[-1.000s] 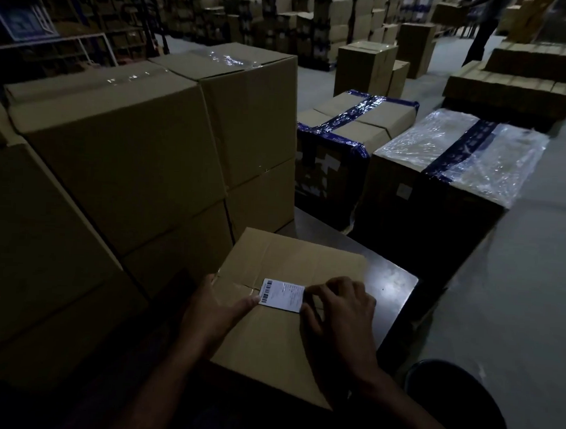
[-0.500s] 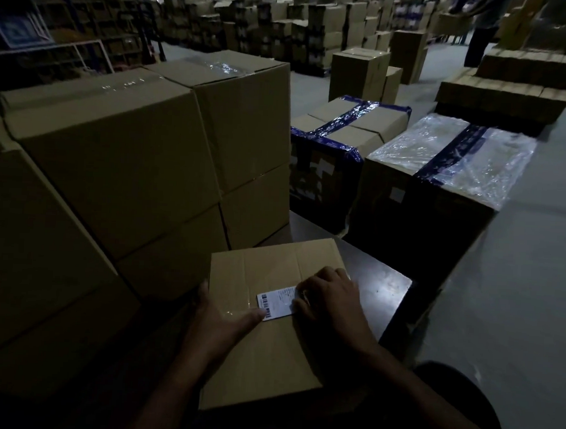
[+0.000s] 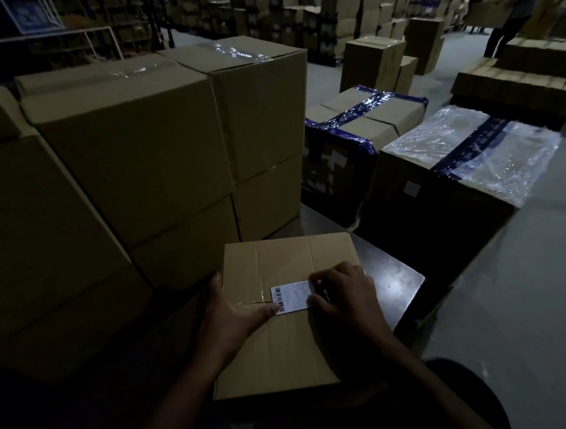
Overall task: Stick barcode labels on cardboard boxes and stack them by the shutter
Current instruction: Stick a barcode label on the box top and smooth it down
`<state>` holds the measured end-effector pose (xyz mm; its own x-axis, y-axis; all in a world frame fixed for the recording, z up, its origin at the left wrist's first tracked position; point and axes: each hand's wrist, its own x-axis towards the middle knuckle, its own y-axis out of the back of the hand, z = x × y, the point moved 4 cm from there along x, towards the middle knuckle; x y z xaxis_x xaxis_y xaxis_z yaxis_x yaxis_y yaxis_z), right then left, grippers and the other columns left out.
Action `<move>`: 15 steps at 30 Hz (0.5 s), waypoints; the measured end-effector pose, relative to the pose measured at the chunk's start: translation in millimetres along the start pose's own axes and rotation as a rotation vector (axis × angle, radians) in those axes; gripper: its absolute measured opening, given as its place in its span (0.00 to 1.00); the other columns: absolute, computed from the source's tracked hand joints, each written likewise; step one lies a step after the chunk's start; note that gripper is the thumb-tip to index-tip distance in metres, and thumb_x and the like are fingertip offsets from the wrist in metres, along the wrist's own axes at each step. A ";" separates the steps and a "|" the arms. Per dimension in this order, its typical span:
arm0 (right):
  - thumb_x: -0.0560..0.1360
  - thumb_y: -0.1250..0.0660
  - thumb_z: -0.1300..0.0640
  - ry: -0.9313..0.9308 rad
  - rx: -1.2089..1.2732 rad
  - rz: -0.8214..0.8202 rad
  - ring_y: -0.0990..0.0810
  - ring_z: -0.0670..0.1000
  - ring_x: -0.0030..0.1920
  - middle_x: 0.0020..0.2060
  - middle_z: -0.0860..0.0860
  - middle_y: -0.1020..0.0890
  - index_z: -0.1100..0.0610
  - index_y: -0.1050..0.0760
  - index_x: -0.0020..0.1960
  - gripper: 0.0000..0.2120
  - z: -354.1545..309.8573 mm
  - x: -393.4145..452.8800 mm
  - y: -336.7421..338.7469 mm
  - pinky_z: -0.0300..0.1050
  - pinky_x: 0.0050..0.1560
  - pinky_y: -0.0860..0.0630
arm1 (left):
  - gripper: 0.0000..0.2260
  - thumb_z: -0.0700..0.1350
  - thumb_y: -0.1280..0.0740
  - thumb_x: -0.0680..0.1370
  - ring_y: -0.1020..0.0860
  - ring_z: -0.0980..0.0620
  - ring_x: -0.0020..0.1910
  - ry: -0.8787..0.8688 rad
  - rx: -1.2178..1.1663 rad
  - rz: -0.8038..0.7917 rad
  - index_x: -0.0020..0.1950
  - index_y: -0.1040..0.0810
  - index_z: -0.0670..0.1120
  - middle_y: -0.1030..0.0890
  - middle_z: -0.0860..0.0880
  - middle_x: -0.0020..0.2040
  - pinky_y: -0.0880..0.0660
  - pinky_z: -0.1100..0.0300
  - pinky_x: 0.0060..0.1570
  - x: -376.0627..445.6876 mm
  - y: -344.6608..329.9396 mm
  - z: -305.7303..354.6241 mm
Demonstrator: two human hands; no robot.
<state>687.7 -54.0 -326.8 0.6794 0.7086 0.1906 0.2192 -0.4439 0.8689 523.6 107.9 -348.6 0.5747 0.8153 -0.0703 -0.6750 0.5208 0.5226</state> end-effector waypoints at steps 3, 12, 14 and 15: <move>0.72 0.31 0.43 -0.018 0.031 -0.009 0.35 0.43 0.49 0.46 0.40 0.29 0.43 0.22 0.53 0.11 -0.7 1.6 3.4 0.44 0.53 0.38 | 0.56 0.64 0.18 0.55 0.29 0.48 0.66 -0.003 -0.004 0.000 0.77 0.43 0.54 0.30 0.49 0.70 0.29 0.50 0.62 -0.3 0.0 -1.3; 0.73 0.30 0.45 -0.028 0.046 0.011 0.34 0.43 0.50 0.45 0.42 0.29 0.46 0.19 0.52 0.10 0.2 -0.4 4.7 0.42 0.51 0.39 | 0.55 0.64 0.18 0.56 0.29 0.48 0.66 -0.009 0.014 0.009 0.76 0.42 0.54 0.29 0.50 0.69 0.28 0.49 0.62 1.4 -0.2 -3.6; 0.73 0.30 0.46 -0.020 0.056 0.024 0.32 0.44 0.50 0.45 0.42 0.28 0.47 0.18 0.53 0.10 -0.4 -1.8 5.1 0.42 0.51 0.37 | 0.56 0.64 0.18 0.55 0.29 0.47 0.66 -0.011 0.019 0.011 0.76 0.42 0.53 0.29 0.49 0.69 0.28 0.48 0.62 1.2 0.1 -3.4; 0.73 0.29 0.46 -0.015 0.047 0.039 0.32 0.45 0.49 0.45 0.43 0.27 0.47 0.18 0.53 0.10 -1.2 -2.0 4.7 0.43 0.50 0.37 | 0.56 0.64 0.18 0.56 0.29 0.47 0.66 -0.013 0.019 0.010 0.76 0.43 0.53 0.30 0.49 0.69 0.29 0.49 0.62 1.2 0.2 -3.2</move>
<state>686.6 -56.9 -322.5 0.6984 0.6822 0.2164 0.2252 -0.4965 0.8383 522.7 109.8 -351.3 0.5740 0.8171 -0.0545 -0.6718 0.5079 0.5392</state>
